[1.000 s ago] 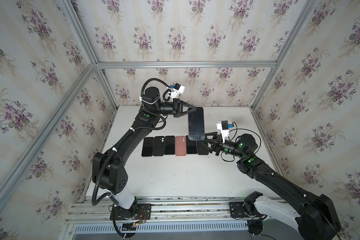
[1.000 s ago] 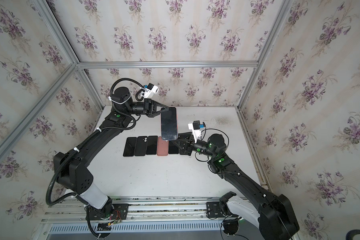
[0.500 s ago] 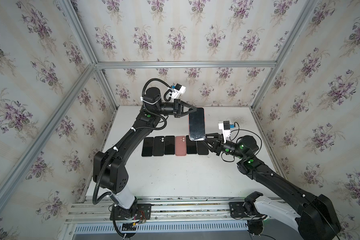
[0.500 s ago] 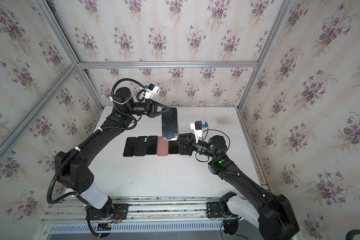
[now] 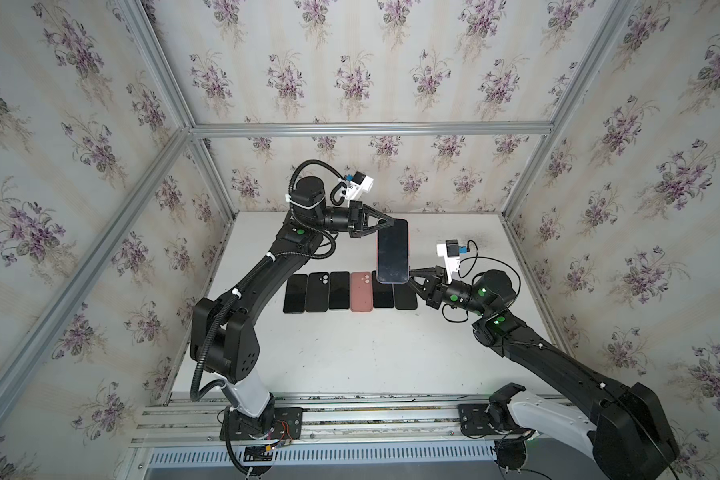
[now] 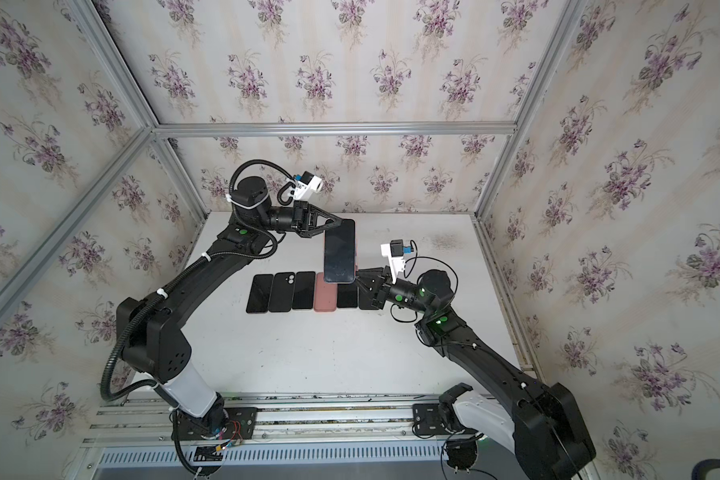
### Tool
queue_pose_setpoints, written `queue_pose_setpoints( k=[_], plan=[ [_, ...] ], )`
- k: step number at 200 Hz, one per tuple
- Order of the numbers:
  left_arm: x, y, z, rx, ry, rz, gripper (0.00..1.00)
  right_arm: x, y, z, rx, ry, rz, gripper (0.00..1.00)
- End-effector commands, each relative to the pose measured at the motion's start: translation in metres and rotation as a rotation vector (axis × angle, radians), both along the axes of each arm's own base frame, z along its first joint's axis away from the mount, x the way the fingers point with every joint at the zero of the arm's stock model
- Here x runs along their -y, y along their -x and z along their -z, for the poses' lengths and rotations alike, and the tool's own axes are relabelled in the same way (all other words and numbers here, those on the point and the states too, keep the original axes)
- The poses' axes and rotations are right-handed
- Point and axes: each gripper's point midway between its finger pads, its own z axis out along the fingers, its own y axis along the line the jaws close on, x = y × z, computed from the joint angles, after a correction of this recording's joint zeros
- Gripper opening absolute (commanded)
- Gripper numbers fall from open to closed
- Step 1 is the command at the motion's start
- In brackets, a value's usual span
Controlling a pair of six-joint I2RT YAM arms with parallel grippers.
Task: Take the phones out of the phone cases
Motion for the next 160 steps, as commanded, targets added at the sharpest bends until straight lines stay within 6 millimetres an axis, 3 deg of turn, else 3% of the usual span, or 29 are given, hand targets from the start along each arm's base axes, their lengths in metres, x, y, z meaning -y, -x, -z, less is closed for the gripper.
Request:
queue_pose_setpoints(
  k=[1, 9, 17, 32, 39, 99, 120, 142, 149, 160],
  plan=[
    [0.001, -0.022, 0.015, 0.005, -0.011, -0.102, 0.03, -0.001, 0.007, 0.001, -0.031, 0.001, -0.028, 0.0],
    [0.001, -0.029, 0.027, -0.007, -0.025, -0.133, 0.04, 0.0, 0.007, 0.005, -0.055, 0.01, -0.019, 0.0],
    [0.002, -0.037, 0.039, -0.022, -0.043, -0.164, 0.15, 0.001, 0.007, 0.008, -0.075, 0.015, -0.012, 0.0],
    [0.005, -0.048, 0.058, -0.044, -0.067, -0.211, 0.17, 0.004, 0.006, 0.014, -0.13, 0.026, 0.011, 0.0],
    [0.007, -0.053, 0.067, -0.055, -0.079, -0.232, 0.25, 0.005, 0.005, 0.02, -0.164, 0.037, 0.025, 0.0],
    [0.033, -0.064, 0.113, -0.094, -0.149, -0.301, 0.61, 0.027, -0.01, 0.077, -0.455, 0.129, 0.14, 0.0],
    [0.029, -0.071, 0.119, -0.088, -0.176, -0.353, 0.76, 0.04, -0.018, 0.089, -0.538, 0.124, 0.195, 0.0],
    [0.023, -0.078, 0.124, -0.048, -0.253, -0.408, 0.86, 0.05, -0.024, 0.096, -0.594, 0.118, 0.229, 0.0],
    [0.02, -0.079, 0.123, -0.032, -0.272, -0.422, 0.98, 0.051, -0.026, 0.097, -0.601, 0.118, 0.234, 0.0],
    [0.019, -0.078, 0.12, 0.009, -0.302, -0.43, 0.99, 0.054, -0.027, 0.102, -0.626, 0.125, 0.246, 0.0]
  ],
)
